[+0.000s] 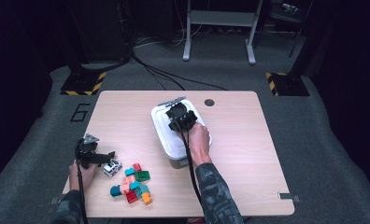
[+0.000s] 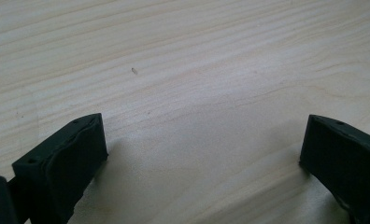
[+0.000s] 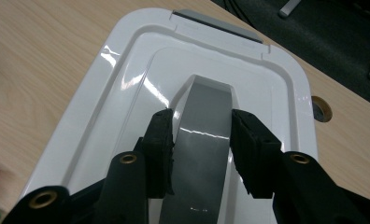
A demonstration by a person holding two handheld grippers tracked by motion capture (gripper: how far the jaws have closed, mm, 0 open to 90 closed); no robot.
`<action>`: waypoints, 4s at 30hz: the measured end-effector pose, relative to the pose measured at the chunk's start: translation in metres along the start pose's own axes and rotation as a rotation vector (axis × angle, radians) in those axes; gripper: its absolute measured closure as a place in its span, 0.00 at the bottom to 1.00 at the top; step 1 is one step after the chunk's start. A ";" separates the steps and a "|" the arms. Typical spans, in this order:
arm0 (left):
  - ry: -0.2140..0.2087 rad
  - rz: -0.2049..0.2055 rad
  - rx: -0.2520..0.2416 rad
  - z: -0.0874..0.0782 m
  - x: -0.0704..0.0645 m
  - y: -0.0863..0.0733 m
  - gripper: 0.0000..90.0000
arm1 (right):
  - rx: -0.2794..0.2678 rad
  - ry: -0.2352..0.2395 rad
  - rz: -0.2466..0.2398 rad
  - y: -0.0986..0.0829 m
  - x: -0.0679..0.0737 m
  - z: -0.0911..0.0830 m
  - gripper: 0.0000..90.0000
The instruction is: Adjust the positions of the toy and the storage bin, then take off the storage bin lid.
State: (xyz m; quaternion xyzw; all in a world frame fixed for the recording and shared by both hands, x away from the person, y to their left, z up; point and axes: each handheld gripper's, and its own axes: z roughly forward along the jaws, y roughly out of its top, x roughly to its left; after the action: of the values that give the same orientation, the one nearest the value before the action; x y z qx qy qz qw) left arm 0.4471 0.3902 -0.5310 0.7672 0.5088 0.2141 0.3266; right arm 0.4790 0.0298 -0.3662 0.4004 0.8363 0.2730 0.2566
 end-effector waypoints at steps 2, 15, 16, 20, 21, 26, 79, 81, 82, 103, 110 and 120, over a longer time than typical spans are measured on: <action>0.000 0.001 -0.002 0.000 0.000 0.000 0.00 | 0.000 -0.004 -0.011 -0.001 0.000 -0.001 0.68; 0.001 0.000 -0.002 0.000 0.000 0.000 0.00 | -0.031 0.127 0.046 -0.011 -0.016 -0.004 0.74; 0.001 0.000 0.000 0.000 0.000 0.000 0.00 | -0.040 0.138 0.047 -0.011 -0.016 -0.004 0.74; 0.001 0.000 -0.002 0.000 0.000 0.000 0.00 | -0.030 0.167 0.072 -0.012 -0.011 -0.007 0.75; 0.001 0.000 -0.002 0.000 0.000 0.000 0.00 | -0.034 0.170 0.058 -0.013 -0.010 -0.007 0.75; 0.002 0.000 -0.002 0.000 0.000 0.000 0.00 | -0.041 0.198 0.053 -0.014 -0.004 -0.009 0.75; 0.046 -0.055 -0.015 0.002 0.005 0.001 0.01 | -0.112 0.201 0.034 -0.005 0.017 -0.023 0.74; 0.047 -0.055 -0.013 0.002 0.005 0.001 0.01 | -0.111 0.193 0.033 -0.002 0.015 -0.028 0.74; 0.050 -0.054 -0.013 0.002 0.005 0.001 0.01 | -0.117 0.188 0.033 0.000 0.014 -0.030 0.74; 0.052 -0.055 -0.014 0.002 0.004 0.001 0.01 | -0.170 0.119 0.054 -0.010 -0.037 -0.071 0.74; 0.050 -0.054 -0.007 0.002 0.004 0.001 0.01 | -0.194 0.091 0.112 -0.021 -0.059 -0.078 0.74; 0.048 -0.053 -0.002 0.001 0.004 0.002 0.01 | -0.197 0.043 0.160 -0.043 -0.089 -0.086 0.74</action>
State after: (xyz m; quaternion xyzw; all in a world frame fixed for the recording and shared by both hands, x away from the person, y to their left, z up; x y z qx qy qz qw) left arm 0.4508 0.3935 -0.5309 0.7478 0.5363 0.2242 0.3208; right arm 0.4493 -0.0868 -0.3143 0.4327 0.7761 0.3818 0.2541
